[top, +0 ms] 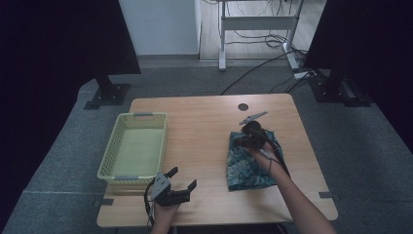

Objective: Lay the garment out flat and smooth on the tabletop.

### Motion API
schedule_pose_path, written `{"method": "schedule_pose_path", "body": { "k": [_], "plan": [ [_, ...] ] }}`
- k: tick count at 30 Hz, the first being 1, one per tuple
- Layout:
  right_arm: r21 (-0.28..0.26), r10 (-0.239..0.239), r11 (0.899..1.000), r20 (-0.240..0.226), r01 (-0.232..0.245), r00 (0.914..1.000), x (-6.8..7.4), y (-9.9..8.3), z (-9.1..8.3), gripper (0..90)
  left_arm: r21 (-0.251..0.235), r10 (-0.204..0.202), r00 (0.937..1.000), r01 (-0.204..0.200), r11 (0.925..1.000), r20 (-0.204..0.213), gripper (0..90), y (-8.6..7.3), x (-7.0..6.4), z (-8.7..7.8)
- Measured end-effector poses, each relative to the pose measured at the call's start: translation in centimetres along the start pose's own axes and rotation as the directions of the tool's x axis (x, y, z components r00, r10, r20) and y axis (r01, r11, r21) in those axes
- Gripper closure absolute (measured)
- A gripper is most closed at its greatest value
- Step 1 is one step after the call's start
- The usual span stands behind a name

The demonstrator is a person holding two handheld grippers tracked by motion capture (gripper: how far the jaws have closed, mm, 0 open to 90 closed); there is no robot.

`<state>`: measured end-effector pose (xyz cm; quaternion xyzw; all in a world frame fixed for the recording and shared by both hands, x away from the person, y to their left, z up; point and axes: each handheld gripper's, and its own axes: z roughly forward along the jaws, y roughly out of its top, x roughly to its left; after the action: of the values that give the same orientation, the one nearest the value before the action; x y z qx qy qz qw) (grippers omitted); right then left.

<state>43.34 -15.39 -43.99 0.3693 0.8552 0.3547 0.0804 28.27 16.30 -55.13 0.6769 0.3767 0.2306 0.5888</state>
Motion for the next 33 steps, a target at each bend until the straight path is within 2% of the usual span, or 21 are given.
{"method": "schedule_pose_path", "body": {
  "k": [6,13,16,19,21,23,26,29,30,33],
  "plan": [
    [0.032,-0.017,0.999,-0.046,0.018,0.9988,2.4,1.8,2.7,88.6,-0.002,-0.004,1.0000,0.004,1.0000,0.006,6.7,0.0,0.0,0.0],
    [0.098,-0.029,0.994,-0.100,0.039,0.9946,5.2,2.8,6.9,87.0,-0.004,-0.015,0.9998,0.015,0.9999,0.012,6.7,0.0,0.2,0.0],
    [0.126,-0.050,0.990,-0.113,0.065,0.9923,6.4,3.1,8.7,86.2,-0.005,-0.019,0.9997,0.019,0.9998,0.013,6.6,0.0,0.2,0.0],
    [0.152,-0.054,0.986,-0.129,0.073,0.9902,7.4,3.3,10.4,81.3,-0.006,-0.023,0.9996,0.023,0.9997,0.016,6.7,0.0,0.2,0.0],
    [0.162,-0.056,0.984,-0.135,0.077,0.9893,8.0,3.3,11.2,75.0,-0.005,-0.026,0.9995,0.026,0.9996,0.017,6.6,0.0,0.3,0.0],
    [0.184,-0.064,0.979,-0.133,0.088,0.9891,8.7,3.2,12.0,69.3,-0.006,-0.028,0.9994,0.028,0.9996,0.021,6.7,0.0,0.3,0.0],
    [0.210,-0.076,0.972,-0.126,0.101,0.9891,9.2,2.7,13.1,66.4,-0.004,-0.028,0.9994,0.028,0.9996,0.022,6.6,0.0,0.3,0.0],
    [0.239,-0.061,0.966,-0.155,0.097,0.9860,9.6,2.3,13.8,63.9,-0.002,-0.025,0.9994,0.025,0.9997,0.023,6.7,0.0,0.3,0.1],
    [0.244,-0.043,0.966,-0.180,0.087,0.9827,9.6,2.3,13.9,63.6,-0.002,-0.025,0.9994,0.025,0.9997,0.023,6.6,0.0,0.3,0.1],
    [0.249,-0.040,0.964,-0.205,0.092,0.9780,9.7,2.3,13.5,61.0,-0.001,-0.026,0.9994,0.026,0.9997,0.022,6.6,0.0,0.3,0.1]
  ]
}}
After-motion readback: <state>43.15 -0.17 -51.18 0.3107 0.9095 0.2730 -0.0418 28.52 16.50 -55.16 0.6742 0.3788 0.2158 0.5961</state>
